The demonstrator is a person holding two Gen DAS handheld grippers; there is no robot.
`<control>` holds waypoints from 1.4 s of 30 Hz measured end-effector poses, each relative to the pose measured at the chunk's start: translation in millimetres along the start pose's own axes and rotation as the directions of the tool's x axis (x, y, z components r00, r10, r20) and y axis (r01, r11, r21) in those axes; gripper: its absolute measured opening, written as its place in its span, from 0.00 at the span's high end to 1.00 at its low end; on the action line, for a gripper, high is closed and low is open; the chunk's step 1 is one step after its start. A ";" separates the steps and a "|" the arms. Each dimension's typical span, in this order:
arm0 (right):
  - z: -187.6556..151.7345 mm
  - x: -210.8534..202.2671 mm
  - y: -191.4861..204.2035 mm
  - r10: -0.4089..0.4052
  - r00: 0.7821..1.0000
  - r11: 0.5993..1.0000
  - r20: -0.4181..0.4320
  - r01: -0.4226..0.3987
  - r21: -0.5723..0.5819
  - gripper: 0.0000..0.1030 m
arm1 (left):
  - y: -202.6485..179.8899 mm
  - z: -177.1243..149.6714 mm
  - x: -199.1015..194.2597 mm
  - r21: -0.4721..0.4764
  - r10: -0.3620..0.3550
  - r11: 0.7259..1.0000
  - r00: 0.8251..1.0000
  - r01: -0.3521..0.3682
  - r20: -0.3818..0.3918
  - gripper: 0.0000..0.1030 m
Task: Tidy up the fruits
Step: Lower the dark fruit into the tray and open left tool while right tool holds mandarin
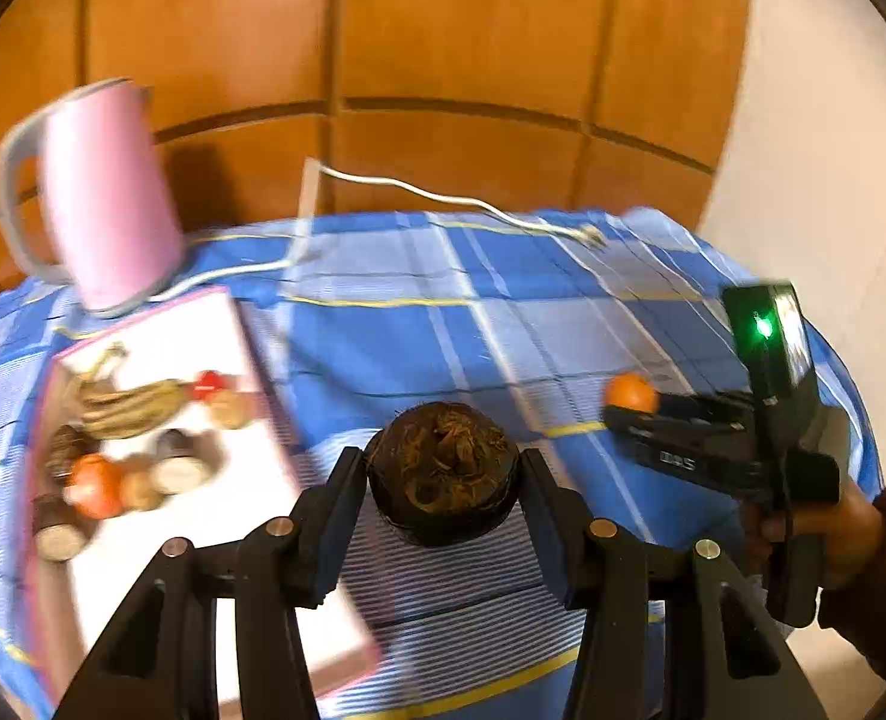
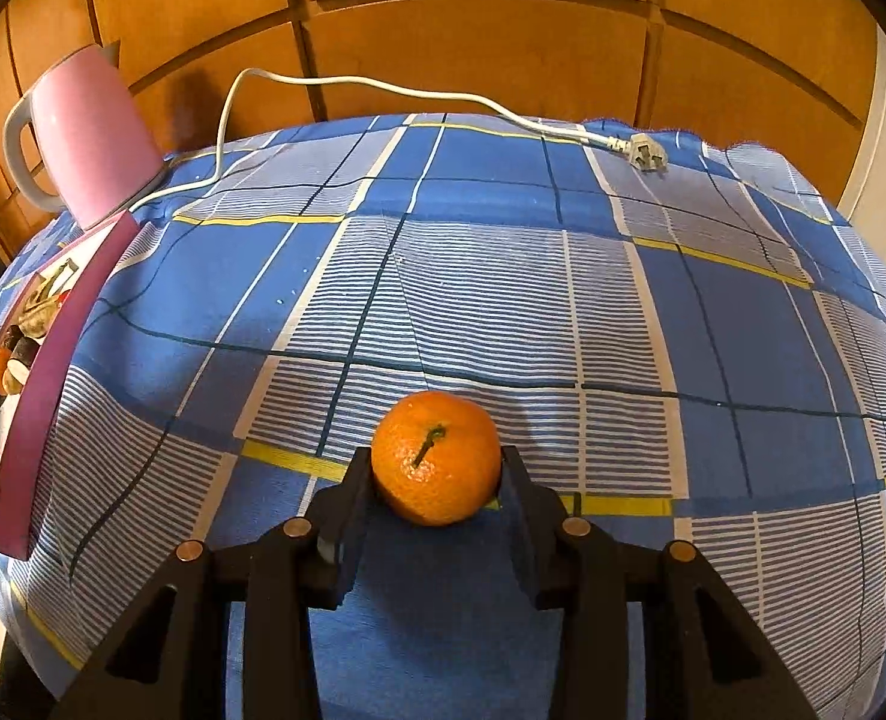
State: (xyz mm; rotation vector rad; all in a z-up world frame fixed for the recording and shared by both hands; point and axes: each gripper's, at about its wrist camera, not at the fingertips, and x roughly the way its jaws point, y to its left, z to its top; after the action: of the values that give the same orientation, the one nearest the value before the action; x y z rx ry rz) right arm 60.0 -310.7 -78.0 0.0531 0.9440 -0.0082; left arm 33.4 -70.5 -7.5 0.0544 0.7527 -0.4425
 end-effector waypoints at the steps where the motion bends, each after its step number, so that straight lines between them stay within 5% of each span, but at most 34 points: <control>1: -0.5 0.0 0.5 -0.002 1.000 1.000 0.003 0.002 -0.003 0.60 | 7.9 0.1 -5.7 -0.014 0.013 1.000 1.000 -0.013 0.009 0.49; 9: -0.2 0.5 4.2 -0.023 1.000 1.000 -0.004 0.023 -0.018 0.60 | 80.8 -14.7 -46.1 -0.168 0.149 0.976 0.988 -0.141 0.037 0.49; 18: -1.1 0.3 4.8 -0.029 1.000 0.999 0.000 0.029 -0.019 0.60 | 138.1 -54.1 -68.2 -0.300 0.269 0.916 0.962 -0.267 -0.035 0.49; 23: -1.6 0.0 4.6 -0.028 1.000 0.999 0.007 0.028 -0.017 0.60 | 146.4 -65.0 -65.4 -0.332 0.282 0.897 0.957 -0.290 -0.073 0.49; 42: -1.0 -0.6 3.5 -0.025 1.000 1.000 0.011 0.025 -0.016 0.60 | 145.5 -66.1 -55.2 -0.330 0.276 0.898 0.957 -0.291 -0.092 0.49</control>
State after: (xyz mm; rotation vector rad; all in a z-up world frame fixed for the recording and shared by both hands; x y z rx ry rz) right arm 59.0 -307.2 -78.0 0.0266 0.9334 -0.0244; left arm 14.3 95.3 -34.6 -0.1510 0.8401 -0.0277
